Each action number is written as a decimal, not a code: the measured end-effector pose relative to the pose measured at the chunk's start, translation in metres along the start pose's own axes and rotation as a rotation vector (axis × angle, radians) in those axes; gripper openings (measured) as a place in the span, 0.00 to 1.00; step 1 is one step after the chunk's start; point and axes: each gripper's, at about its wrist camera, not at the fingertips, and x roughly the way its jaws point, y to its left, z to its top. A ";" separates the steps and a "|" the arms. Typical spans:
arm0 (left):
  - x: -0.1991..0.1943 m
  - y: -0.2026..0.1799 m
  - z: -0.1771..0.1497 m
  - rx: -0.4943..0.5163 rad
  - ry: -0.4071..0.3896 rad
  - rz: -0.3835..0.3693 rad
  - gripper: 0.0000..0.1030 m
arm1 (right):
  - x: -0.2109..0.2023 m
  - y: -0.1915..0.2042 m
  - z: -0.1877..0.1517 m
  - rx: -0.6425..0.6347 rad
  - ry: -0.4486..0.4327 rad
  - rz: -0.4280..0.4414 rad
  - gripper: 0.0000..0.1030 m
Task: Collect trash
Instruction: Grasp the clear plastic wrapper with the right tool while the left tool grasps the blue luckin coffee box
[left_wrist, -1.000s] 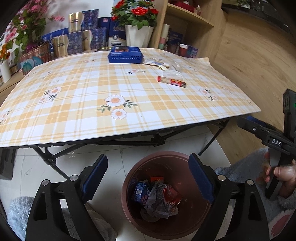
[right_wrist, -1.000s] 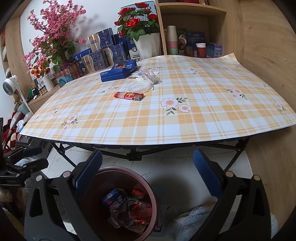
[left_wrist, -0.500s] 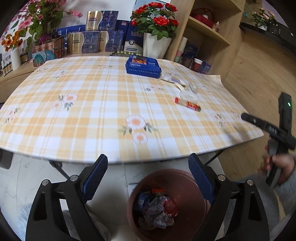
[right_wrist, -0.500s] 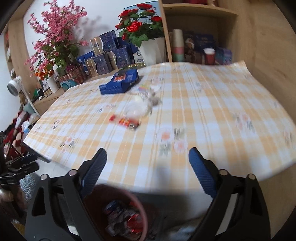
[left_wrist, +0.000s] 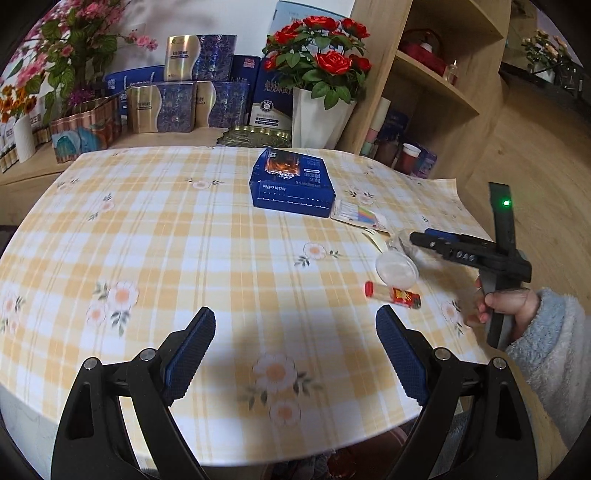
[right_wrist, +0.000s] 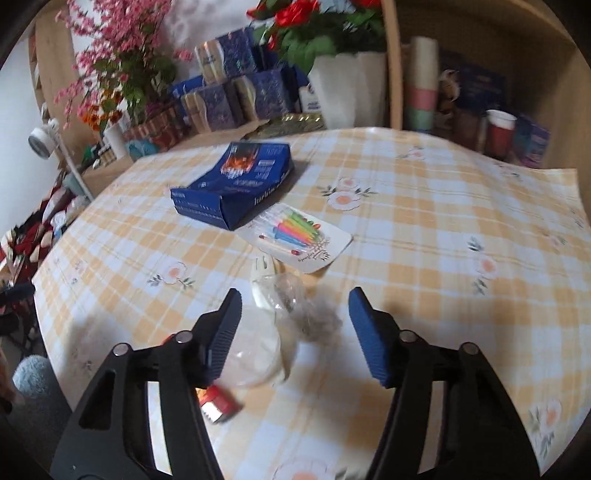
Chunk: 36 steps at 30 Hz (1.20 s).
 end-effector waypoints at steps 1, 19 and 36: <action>0.004 -0.001 0.003 0.006 0.004 0.001 0.84 | 0.004 -0.001 0.001 0.005 0.005 0.007 0.55; 0.094 -0.046 0.061 0.140 0.098 0.021 0.80 | -0.002 -0.024 -0.004 0.092 -0.091 0.099 0.17; 0.282 -0.102 0.163 0.426 0.285 0.393 0.58 | -0.006 -0.057 -0.008 0.237 -0.144 0.096 0.17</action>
